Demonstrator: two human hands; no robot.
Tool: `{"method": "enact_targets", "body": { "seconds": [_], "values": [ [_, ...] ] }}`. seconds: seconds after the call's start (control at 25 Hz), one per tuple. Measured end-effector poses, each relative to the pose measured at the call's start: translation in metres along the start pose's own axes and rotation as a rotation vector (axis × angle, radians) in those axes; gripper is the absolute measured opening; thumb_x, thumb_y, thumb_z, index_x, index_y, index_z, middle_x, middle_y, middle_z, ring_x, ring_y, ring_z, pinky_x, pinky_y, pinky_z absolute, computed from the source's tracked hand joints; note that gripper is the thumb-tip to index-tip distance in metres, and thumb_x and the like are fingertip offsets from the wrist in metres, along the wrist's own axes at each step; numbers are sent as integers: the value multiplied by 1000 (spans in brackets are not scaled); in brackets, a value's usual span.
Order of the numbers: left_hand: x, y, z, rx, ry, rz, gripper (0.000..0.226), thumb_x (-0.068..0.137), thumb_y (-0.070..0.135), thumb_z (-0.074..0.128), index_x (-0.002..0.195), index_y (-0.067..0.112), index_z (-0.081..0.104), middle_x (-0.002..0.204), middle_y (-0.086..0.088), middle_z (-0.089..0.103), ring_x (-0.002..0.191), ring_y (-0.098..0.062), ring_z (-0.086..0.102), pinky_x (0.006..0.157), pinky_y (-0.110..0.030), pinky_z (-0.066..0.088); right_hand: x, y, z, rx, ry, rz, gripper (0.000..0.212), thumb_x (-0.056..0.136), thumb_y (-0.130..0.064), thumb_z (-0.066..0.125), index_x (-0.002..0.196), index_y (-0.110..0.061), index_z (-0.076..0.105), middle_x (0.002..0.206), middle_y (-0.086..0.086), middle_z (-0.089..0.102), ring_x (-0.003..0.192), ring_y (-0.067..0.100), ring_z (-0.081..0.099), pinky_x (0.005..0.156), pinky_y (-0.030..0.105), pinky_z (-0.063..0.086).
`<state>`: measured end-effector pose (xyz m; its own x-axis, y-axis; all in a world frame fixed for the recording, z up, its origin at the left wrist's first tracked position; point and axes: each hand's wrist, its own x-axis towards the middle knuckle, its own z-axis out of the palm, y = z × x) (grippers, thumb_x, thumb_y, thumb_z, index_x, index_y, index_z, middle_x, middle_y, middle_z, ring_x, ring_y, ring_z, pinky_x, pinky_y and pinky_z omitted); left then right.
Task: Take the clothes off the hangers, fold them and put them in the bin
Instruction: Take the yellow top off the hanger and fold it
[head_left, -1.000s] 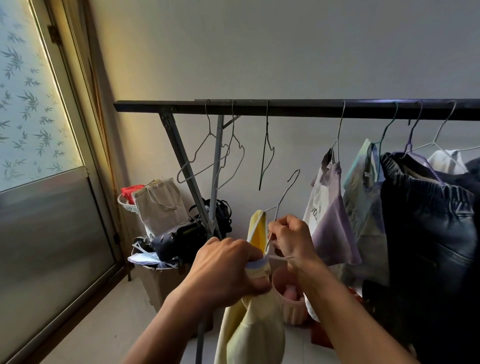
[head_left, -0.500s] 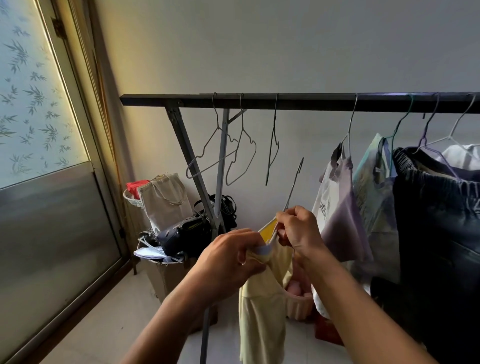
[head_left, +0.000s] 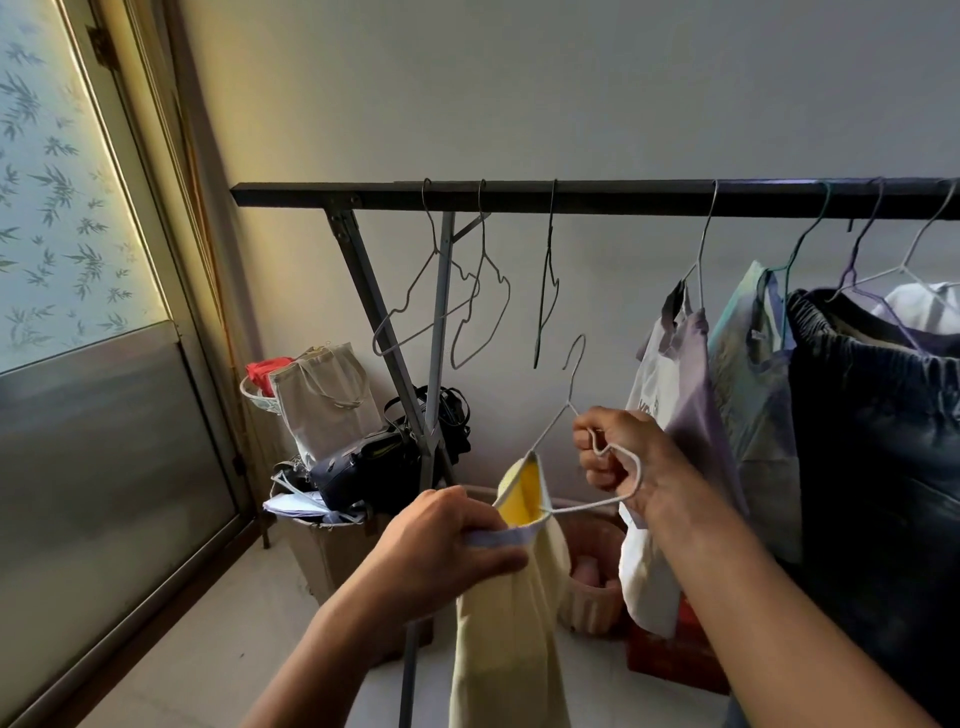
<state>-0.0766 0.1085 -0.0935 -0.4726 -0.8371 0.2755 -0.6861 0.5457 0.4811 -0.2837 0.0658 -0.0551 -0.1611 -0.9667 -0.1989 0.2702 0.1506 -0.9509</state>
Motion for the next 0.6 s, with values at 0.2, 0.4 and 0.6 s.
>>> {"method": "enact_targets", "body": {
  "seconds": [0.2, 0.4, 0.6],
  "values": [
    [9, -16, 5, -245, 7, -166, 21, 85, 39, 69, 73, 22, 74, 63, 5, 59, 58, -5, 51, 55, -25, 43, -23, -31, -10, -161, -210, 15, 20, 92, -7, 42, 73, -6, 45, 41, -1, 33, 23, 7, 20, 30, 11, 20],
    [10, -23, 3, -862, 189, -385, 18, 90, 16, 66, 77, 4, 72, 66, -8, 60, 58, -12, 54, 52, -21, 44, -40, -54, -28, -478, -419, -26, 38, 91, -15, 48, 54, -8, 41, 41, 6, 25, 24, 9, 16, 33, 10, 15],
    [11, -30, 8, -1037, 326, -456, 21, 93, 18, 60, 85, 2, 71, 71, -12, 59, 65, -19, 53, 57, -27, 46, -38, -67, -36, -237, -407, -49, 20, 89, -13, 44, 71, -8, 39, 39, 3, 28, 21, 7, 17, 31, 9, 13]
  ]
}}
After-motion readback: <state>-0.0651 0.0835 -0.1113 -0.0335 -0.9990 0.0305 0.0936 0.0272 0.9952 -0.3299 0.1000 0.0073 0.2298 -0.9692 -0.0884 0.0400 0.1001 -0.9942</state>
